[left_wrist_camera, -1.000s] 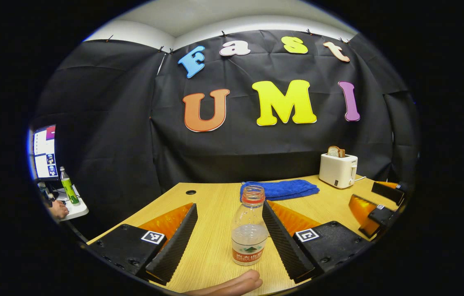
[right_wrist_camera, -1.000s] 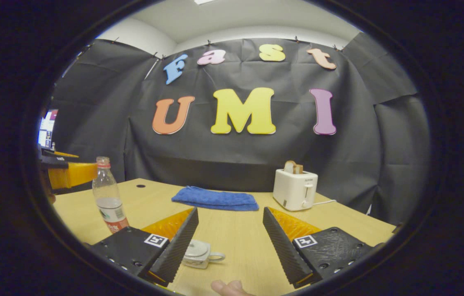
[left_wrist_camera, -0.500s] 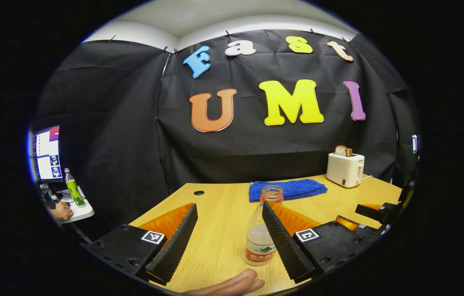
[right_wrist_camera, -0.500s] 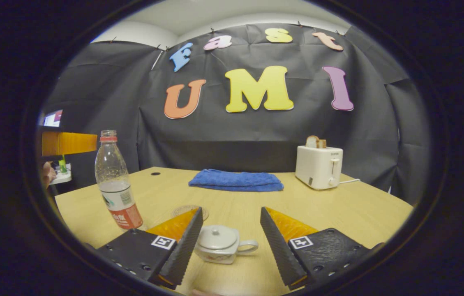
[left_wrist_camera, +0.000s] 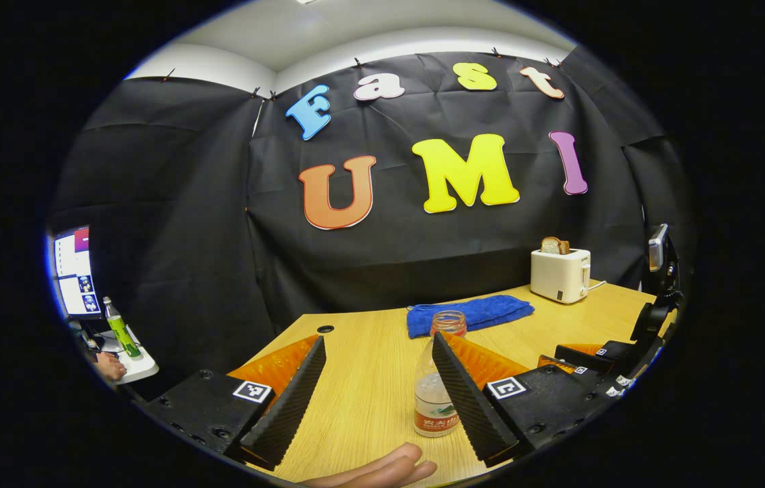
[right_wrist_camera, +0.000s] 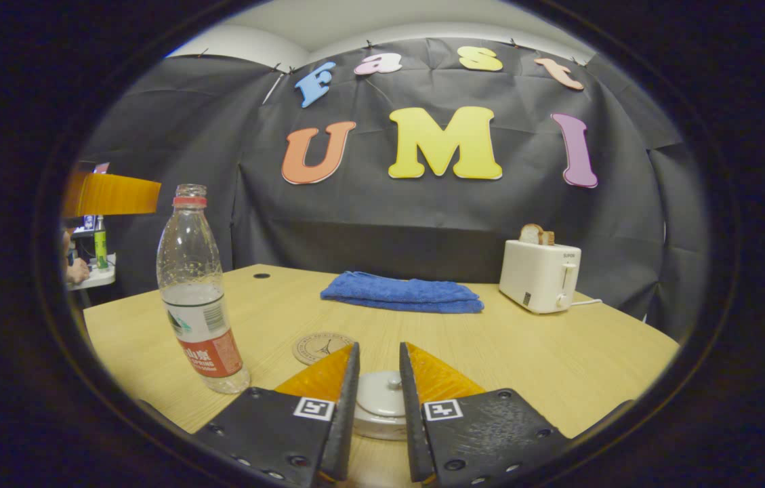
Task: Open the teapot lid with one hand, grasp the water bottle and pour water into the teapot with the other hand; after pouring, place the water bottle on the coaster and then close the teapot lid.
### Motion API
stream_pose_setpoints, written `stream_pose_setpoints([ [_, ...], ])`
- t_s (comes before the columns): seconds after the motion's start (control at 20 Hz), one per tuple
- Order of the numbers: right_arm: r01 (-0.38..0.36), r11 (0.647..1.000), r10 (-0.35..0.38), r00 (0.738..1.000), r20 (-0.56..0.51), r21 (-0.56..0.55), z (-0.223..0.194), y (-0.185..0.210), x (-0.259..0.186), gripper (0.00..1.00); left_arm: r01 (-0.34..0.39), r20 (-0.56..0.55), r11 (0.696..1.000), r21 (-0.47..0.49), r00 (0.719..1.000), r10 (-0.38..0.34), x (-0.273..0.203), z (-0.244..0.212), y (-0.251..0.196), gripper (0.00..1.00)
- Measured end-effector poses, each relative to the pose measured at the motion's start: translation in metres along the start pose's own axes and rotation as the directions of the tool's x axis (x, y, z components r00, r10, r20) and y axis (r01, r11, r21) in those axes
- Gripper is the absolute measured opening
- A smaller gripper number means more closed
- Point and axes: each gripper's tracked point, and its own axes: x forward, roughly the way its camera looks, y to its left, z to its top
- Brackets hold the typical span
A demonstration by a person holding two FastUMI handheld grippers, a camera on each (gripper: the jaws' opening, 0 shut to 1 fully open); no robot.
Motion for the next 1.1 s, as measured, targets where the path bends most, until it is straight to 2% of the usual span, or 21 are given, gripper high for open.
stream_pose_setpoints([
  [0.05,-0.001,1.0,0.001,1.0,-0.01,0.0,-0.003,0.001,0.002,0.29,-0.003,0.001,1.0,0.003,1.0,0.003,0.001,0.0,0.002,0.99],
  [0.1,0.011,1.0,-0.011,1.0,-0.01,0.004,-0.002,-0.003,0.003,0.29,-0.004,0.0,1.0,0.002,1.0,0.004,0.0,0.0,0.004,0.99],
  [0.15,0.008,1.0,-0.008,1.0,-0.011,0.021,-0.003,-0.003,0.004,0.2,-0.002,-0.002,1.0,0.001,1.0,0.002,0.001,-0.001,0.003,0.99],
  [0.3,-0.01,0.999,0.011,1.0,-0.027,0.034,-0.005,-0.002,0.006,0.2,0.011,-0.001,1.0,-0.007,1.0,-0.011,0.002,-0.002,0.003,0.99],
  [0.35,0.006,0.999,-0.005,1.0,-0.027,0.037,-0.004,-0.007,0.006,0.22,0.016,0.001,1.0,-0.013,1.0,-0.016,0.003,-0.002,0.002,0.99],
  [0.4,0.0,0.999,0.002,1.0,-0.03,0.042,-0.005,-0.006,0.011,0.03,0.027,0.0,0.999,-0.026,1.0,-0.027,0.003,-0.002,0.001,0.99],
  [0.6,-0.008,1.0,0.009,1.0,-0.016,0.027,-0.001,-0.006,0.005,0.04,0.123,0.013,0.99,-0.071,0.992,-0.122,0.005,-0.003,-0.017,0.99],
  [0.65,-0.013,1.0,0.013,1.0,-0.019,0.019,-0.001,-0.003,0.005,0.0,0.131,0.006,0.988,-0.075,0.991,-0.131,0.005,-0.005,-0.018,0.96],
  [0.7,-0.008,1.0,0.008,1.0,-0.017,0.007,0.001,-0.003,0.005,0.0,0.136,-0.005,0.988,-0.079,0.991,-0.136,0.006,-0.008,-0.019,0.99],
  [0.85,-0.008,1.0,0.008,1.0,0.025,-0.01,0.018,-0.001,-0.004,0.0,0.137,-0.021,0.986,-0.092,0.99,-0.14,0.007,-0.013,-0.016,0.99],
  [1.0,0.003,1.0,-0.002,0.996,0.089,-0.012,0.043,-0.002,-0.02,0.0,0.087,-0.035,0.986,-0.139,0.995,-0.092,0.007,-0.011,-0.005,0.99],
  [1.1,0.034,0.999,-0.032,0.994,0.109,-0.02,0.054,-0.009,-0.029,0.0,0.126,-0.023,0.976,-0.18,0.991,-0.132,0.003,-0.008,-0.011,0.99],
])
